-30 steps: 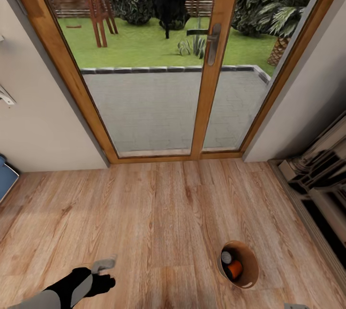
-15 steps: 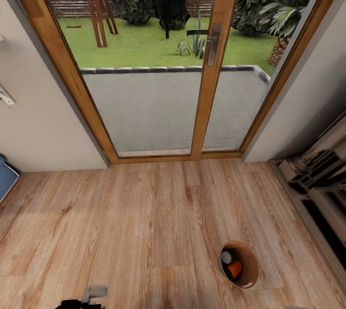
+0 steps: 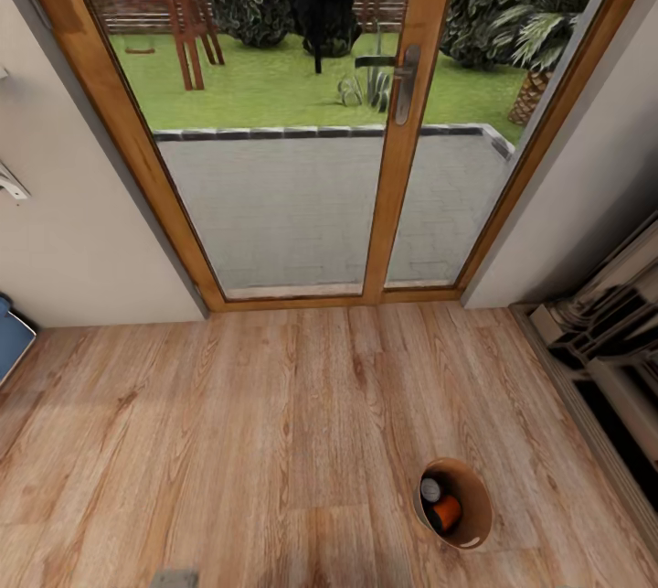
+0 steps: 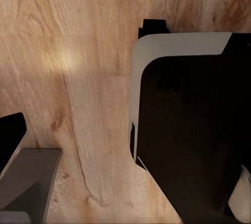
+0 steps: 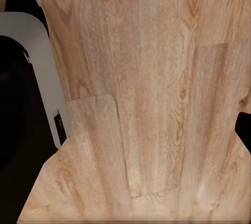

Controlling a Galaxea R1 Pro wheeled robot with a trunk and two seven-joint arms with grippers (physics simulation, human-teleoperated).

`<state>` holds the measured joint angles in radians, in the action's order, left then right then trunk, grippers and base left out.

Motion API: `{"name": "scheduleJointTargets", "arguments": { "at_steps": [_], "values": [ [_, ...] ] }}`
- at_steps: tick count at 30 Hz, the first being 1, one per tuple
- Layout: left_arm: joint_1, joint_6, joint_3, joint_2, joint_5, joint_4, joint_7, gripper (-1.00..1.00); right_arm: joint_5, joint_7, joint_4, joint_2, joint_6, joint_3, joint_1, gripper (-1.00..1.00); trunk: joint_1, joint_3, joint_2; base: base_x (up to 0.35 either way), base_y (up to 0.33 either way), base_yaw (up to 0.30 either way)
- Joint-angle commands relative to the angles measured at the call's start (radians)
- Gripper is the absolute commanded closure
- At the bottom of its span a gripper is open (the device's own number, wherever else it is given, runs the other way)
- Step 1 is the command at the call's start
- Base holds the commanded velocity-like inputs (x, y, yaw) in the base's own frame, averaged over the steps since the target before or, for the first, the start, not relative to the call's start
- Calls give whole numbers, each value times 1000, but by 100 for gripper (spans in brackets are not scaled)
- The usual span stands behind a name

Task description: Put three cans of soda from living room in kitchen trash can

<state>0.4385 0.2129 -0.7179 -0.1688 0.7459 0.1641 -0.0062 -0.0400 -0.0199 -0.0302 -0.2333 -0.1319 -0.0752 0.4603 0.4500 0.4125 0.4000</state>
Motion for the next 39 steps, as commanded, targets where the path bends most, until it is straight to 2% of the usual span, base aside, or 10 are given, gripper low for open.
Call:
{"name": "scheduleJointTargets", "arguments": {
  "at_steps": [1,18,33,36,39],
  "values": [
    [-3,0,0,0,0,0,0,-100,0,0,0,0,0,0,-1,-100,0,0,0,0,0,0],
    [-45,-1,0,6,0,0,8,-100,1,0,0,0,0,0,-42,-100,0,0,0,0,0,0],
    [-82,-28,0,12,0,-1,11,-100,6,0,-5,8,-1,1,-49,-100,0,0,0,0,0,0],
    [-100,-29,0,12,1,-1,11,-100,8,0,-9,17,-1,1,-50,-100,0,0,0,0,0,0],
    [-116,-30,1,13,0,-1,10,-100,9,0,-10,48,-1,1,-79,-100,0,0,0,0,0,0]
  ]
}}
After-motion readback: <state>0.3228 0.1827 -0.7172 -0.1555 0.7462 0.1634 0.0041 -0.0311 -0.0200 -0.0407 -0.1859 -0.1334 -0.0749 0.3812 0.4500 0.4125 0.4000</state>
